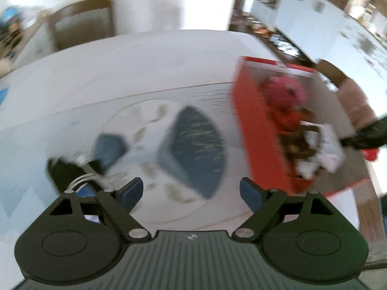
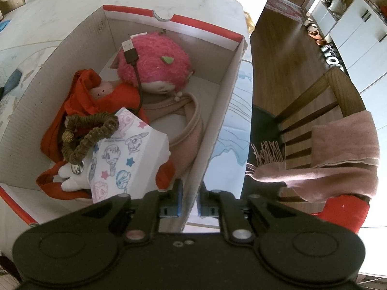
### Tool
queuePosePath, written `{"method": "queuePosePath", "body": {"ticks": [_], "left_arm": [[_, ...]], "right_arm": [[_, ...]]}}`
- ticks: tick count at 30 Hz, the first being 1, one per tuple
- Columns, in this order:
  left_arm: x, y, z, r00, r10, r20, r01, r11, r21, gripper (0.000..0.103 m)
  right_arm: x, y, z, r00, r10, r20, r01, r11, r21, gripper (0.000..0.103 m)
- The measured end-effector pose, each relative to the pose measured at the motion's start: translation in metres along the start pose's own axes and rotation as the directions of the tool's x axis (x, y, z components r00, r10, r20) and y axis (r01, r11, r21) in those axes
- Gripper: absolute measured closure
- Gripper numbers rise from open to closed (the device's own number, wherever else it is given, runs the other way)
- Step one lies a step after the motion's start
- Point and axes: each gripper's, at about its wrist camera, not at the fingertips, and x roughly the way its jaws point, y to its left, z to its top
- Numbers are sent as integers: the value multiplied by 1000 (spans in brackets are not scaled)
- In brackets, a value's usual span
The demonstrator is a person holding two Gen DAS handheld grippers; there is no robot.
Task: Organize objects
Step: 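Move the left tool to the white USB cable on the table, then grasp the white USB cable with the left gripper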
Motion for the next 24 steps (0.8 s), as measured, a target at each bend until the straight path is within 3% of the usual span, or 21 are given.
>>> {"method": "queuePosePath", "body": {"ticks": [8,13,20,22,24], "left_arm": [[14,77,-16,993,105,-50,-113,977,-182,14],[25,114,-22,982,151,-114,-179,938,-297,14],[41,152,-28,978,116,-171,-181,881,-437,15],[45,159,-30,979,99,-177,-171,869,-464,19],[48,165,-32,979,84,-185,-166,856,-489,40]], "right_arm": [[0,0,0,1000,1,1,-1,1000,3,92],[0,0,0,1000,0,0,0,1000,2,92],[0,1,0,1000,-4,1,4,1000,-1,91],[0,1,-1,1000,-6,1,6,1000,-4,91],[0,2,0,1000,-8,1,8,1000,-5,91]]}}
